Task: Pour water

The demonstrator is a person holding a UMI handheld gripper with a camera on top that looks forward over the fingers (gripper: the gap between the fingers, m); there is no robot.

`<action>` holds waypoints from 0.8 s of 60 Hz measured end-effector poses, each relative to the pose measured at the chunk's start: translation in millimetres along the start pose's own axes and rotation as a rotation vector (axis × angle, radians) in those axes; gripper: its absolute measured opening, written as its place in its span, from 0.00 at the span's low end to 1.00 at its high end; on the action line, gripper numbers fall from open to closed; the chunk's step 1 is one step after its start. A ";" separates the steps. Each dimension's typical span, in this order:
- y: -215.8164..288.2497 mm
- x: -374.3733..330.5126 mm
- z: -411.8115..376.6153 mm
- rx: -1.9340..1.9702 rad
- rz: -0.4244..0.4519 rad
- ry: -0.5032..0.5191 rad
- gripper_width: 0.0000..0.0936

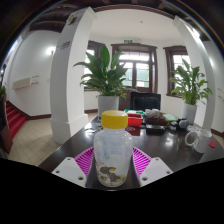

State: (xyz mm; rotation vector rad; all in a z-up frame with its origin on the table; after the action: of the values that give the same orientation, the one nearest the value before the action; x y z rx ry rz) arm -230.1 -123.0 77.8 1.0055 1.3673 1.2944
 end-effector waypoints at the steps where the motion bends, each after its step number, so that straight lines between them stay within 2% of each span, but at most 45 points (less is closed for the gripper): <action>1: -1.7 -1.1 -1.0 0.004 -0.002 0.001 0.57; 9: -3.9 -3.1 -3.7 0.008 0.001 0.011 0.47; 29: -1.6 -4.4 -2.1 0.101 0.006 0.053 0.47; 36: 8.5 -2.3 27.2 0.242 -0.015 0.025 0.47; 43: 40.8 1.5 68.9 0.483 0.011 -0.026 0.47; 48: 64.3 1.6 112.0 0.666 0.095 -0.071 0.47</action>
State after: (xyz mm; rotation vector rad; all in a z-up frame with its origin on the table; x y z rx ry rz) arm -123.9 -93.2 144.9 1.5580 1.7571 0.8585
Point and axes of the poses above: the point between the fingertips, and its own axes, seen from behind it with the camera up: z to the right, y up, x forward, the way the camera looks, the point moved 6 cm from there along -x, backward, against the way the camera looks, and after that the axes turned 8 degrees about z, right-handed, at the moved point
